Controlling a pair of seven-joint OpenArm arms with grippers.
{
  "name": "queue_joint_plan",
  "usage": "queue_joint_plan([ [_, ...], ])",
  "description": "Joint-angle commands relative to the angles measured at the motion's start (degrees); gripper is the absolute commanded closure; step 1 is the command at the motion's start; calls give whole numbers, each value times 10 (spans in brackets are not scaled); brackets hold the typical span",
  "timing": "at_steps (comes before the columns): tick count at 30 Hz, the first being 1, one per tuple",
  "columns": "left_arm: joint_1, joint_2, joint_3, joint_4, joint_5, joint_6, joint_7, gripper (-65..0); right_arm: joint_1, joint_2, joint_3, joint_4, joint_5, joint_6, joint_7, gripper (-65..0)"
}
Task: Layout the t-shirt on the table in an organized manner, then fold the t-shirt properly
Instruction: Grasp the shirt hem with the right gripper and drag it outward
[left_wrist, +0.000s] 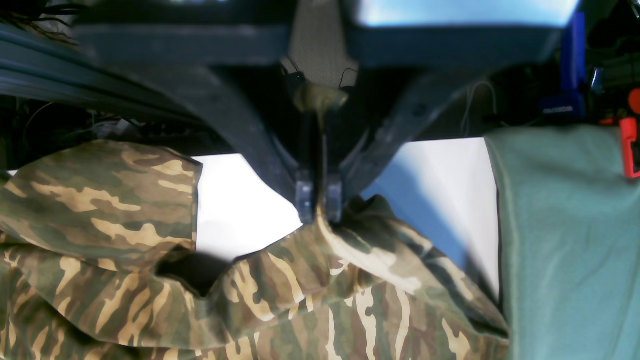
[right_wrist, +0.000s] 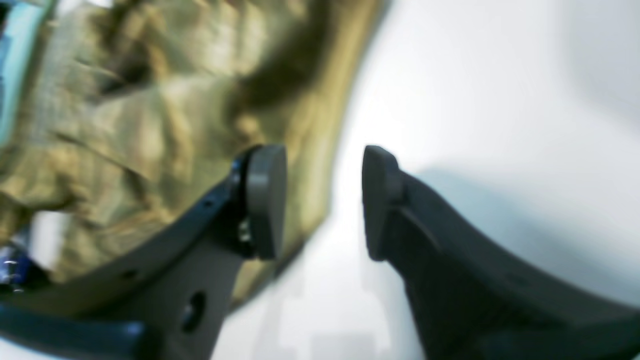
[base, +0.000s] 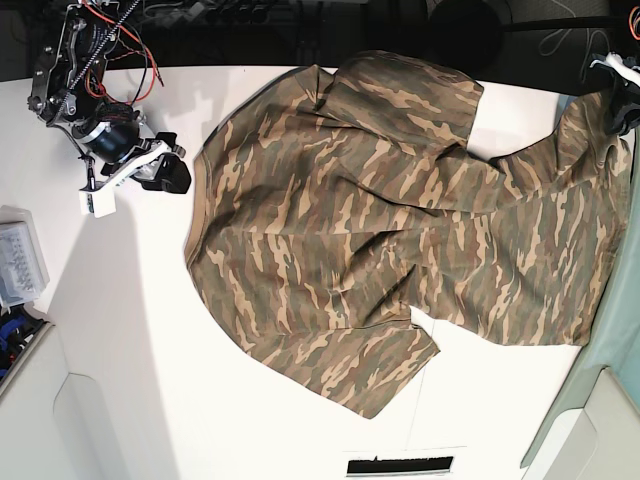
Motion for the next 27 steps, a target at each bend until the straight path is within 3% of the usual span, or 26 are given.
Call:
queue_joint_plan([
  [1, 5, -7, -5, 8, -7, -2, -13, 0, 4, 7, 1, 0, 10, 3, 16, -307],
  [3, 5, -7, -5, 8, -7, -2, -17, 0, 5, 12, -7, -26, 11, 3, 28, -351],
  [7, 3, -7, -4, 8, -7, -2, -19, 0, 7, 13, -41, -91, 11, 11, 68, -351],
  [12, 4, -7, -4, 8, -7, -2, -19, 0, 12, 12, -130, -118, 10, 16, 98, -338],
  [14, 3, -7, -4, 8, -7, -2, -19, 0, 19, 12, -155, -117, 5, 15, 108, -244],
  [17, 3, -7, -4, 8, -7, -2, -19, 0, 39, 12, -161, -117, -21, 13, 118, -10],
  [22, -4, -21, 12, 8, -7, -2, -17, 0, 88, 30, -114, -115, -64, 13, 118, 0],
  [27, -34, -29, 72, 8, -7, -2, -8, 0, 120, 90, -60, -115, -63, 13, 114, 0],
])
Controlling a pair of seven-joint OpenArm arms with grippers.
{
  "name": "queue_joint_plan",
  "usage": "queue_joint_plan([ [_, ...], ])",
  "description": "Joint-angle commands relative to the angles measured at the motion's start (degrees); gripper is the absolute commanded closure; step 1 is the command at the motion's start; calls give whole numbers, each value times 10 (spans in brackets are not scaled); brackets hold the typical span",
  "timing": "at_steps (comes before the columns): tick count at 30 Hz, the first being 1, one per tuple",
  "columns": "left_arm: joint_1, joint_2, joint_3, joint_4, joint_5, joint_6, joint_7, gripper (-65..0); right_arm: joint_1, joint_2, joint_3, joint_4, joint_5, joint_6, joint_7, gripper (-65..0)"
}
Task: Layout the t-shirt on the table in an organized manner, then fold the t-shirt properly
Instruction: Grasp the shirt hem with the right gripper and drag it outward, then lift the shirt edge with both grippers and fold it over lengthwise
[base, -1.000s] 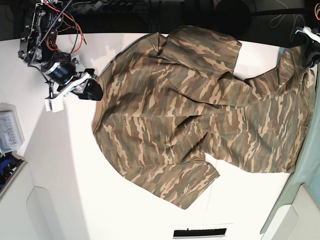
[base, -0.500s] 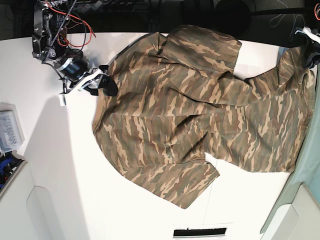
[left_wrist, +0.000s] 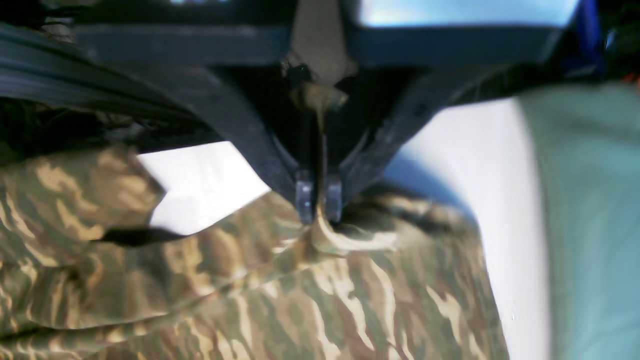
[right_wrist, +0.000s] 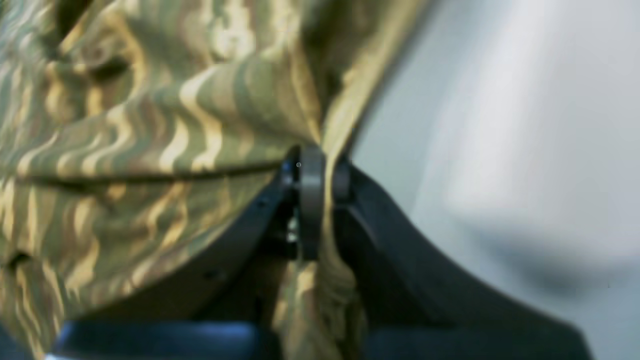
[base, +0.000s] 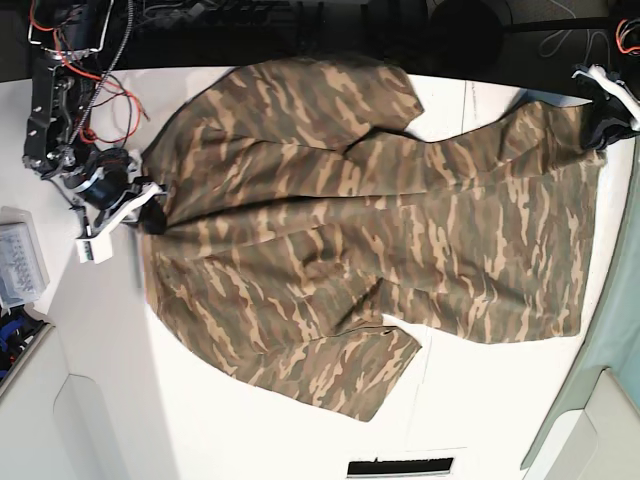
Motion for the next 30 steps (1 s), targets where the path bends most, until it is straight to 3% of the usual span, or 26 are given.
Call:
queue_joint_plan([
  [1, -5, -10, 14, 8, -8, -2, -9, 0, 12, 22, 13, 9, 9, 2, 12, 0],
  [6, -46, -11, 120, 8, 20, -2, -6, 0, 12, 85, 60, 9, 36, 2, 12, 0],
  [11, -79, -8, 199, 8, 70, -2, -8, 0, 11, 122, 87, 9, 45, 1, 7, 0],
  [12, -83, -7, 208, 8, 80, -2, -8, 0, 11, 126, 90, 9, 45, 1, 0, -57],
  [14, -88, -8, 217, 8, 97, -2, -9, 0, 11, 130, 98, 9, 46, -12, -34, -260],
  [15, -89, -8, 217, 8, 105, -2, -9, 0, 11, 130, 106, 9, 47, -16, -59, -330],
  [16, -89, -8, 217, 8, 112, -1, -9, 0, 10, 130, 116, 9, 55, -15, -85, -359],
  [21, -89, -8, 217, 7, 142, 26, -9, 0, -33, 130, 199, 10, 158, 3, -171, -358],
  [25, -89, -8, 217, 7, 146, 26, -9, 0, -101, 130, 251, 10, 200, 7, -186, -358],
  [30, -89, -8, 217, 7, 145, 26, -9, 0, -184, 122, 250, 10, 238, 17, -185, -358],
])
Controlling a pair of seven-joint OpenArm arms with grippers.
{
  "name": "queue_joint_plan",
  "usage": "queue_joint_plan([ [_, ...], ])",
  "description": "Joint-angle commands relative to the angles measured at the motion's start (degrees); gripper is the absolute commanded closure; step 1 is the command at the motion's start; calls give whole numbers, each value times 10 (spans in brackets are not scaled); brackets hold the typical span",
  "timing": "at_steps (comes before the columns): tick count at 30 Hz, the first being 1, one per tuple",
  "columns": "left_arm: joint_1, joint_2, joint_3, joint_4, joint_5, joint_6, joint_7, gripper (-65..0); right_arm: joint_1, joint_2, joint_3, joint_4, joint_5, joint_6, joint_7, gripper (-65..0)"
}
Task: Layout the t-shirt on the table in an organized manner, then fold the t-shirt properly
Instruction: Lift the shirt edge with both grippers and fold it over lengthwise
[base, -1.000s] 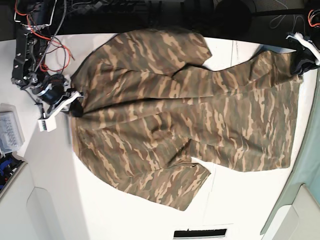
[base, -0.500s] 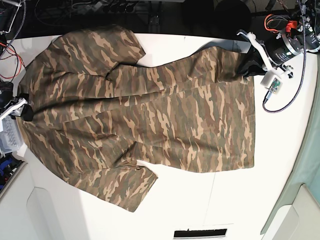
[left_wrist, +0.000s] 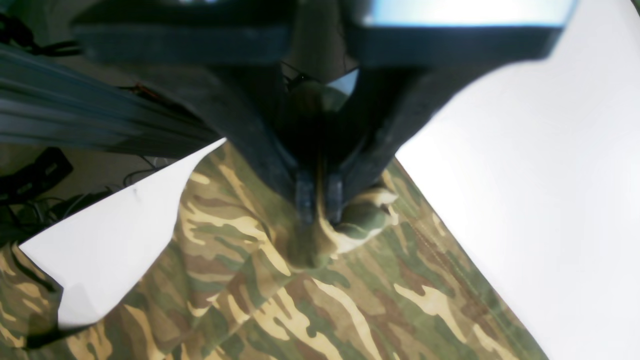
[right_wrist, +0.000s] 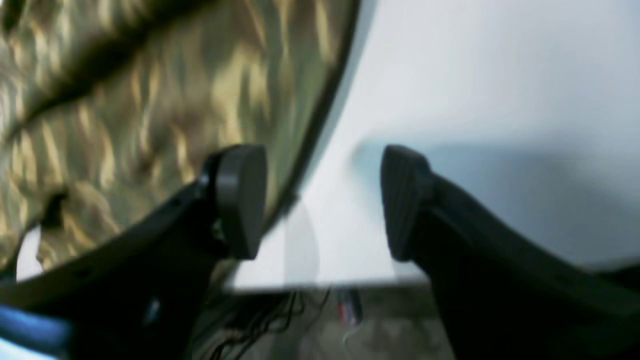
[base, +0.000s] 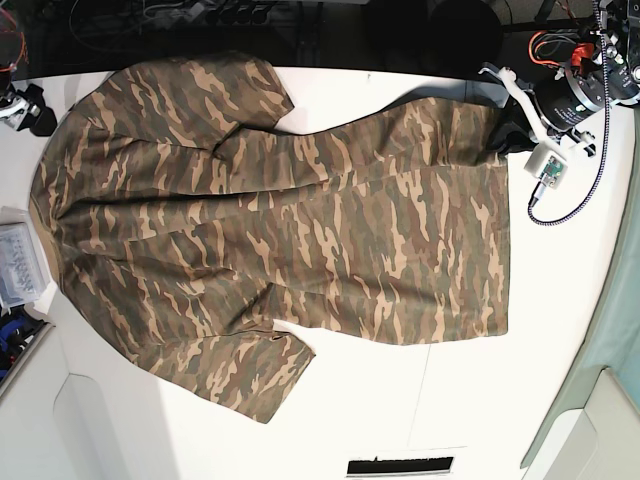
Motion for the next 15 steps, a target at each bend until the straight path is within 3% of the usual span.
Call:
queue_joint_plan([
  [1, 0, -7, -4, 8, -6, 0, -13, 0, -7, 8, 2, 9, 13, 6, 8, -358],
  [8, 0, -7, -4, 8, -6, 0, -14, 0, -26, -43, -5, 9, 29, 16, -15, -358],
  [15, 0, -7, -4, 8, -5, 0, -14, 0, -52, -83, -85, 23, 48, 21, -39, -356],
])
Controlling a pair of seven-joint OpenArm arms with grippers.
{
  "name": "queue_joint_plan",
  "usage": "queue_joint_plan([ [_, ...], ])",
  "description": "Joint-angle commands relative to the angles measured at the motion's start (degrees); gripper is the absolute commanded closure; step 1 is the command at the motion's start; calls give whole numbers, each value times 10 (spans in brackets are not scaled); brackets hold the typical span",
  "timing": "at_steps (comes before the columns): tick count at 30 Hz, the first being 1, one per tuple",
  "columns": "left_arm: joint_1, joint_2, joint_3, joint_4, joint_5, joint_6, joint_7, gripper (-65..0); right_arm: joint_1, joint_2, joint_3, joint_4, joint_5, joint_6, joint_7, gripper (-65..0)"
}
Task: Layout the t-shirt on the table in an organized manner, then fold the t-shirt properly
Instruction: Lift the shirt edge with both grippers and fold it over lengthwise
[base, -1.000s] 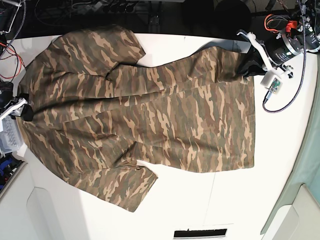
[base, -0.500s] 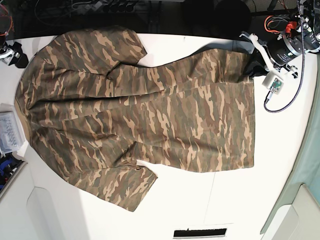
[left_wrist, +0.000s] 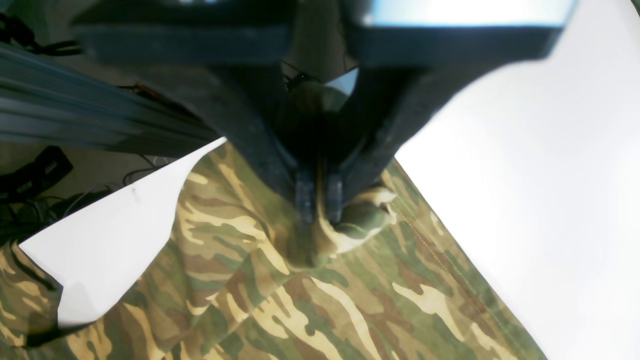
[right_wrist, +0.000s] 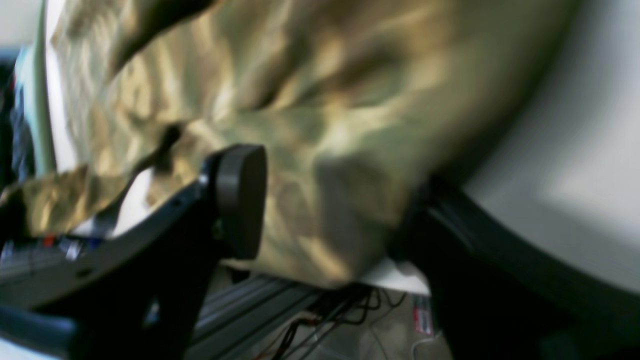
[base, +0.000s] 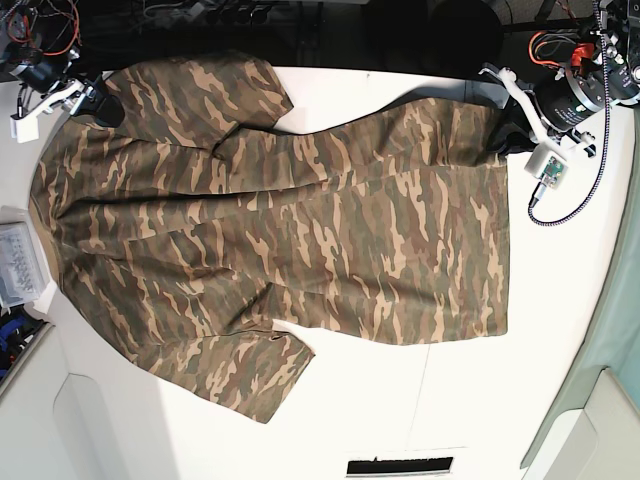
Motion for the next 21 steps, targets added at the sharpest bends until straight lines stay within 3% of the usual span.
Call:
queue_joint_plan([
  [1, 0, -7, -4, 8, -5, 0, -12, 0, -19, -2, -7, 8, -22, -6, -19, -356],
  [8, 0, -7, -4, 8, -5, 0, -17, 0, -49, -38, -19, 71, -24, -7, -13, -334],
  [10, 0, -7, -4, 8, -5, 0, -19, 0, -47, -37, -19, 74, -24, -9, -3, -221],
  [13, 0, -7, -4, 8, -5, 0, -19, 0, -47, -31, -18, 74, -30, -16, 27, 0],
  [21, 0, -12, -8, 9, -5, 0, -19, 0, -48, -7, 24, 104, -32, -16, 24, 0],
])
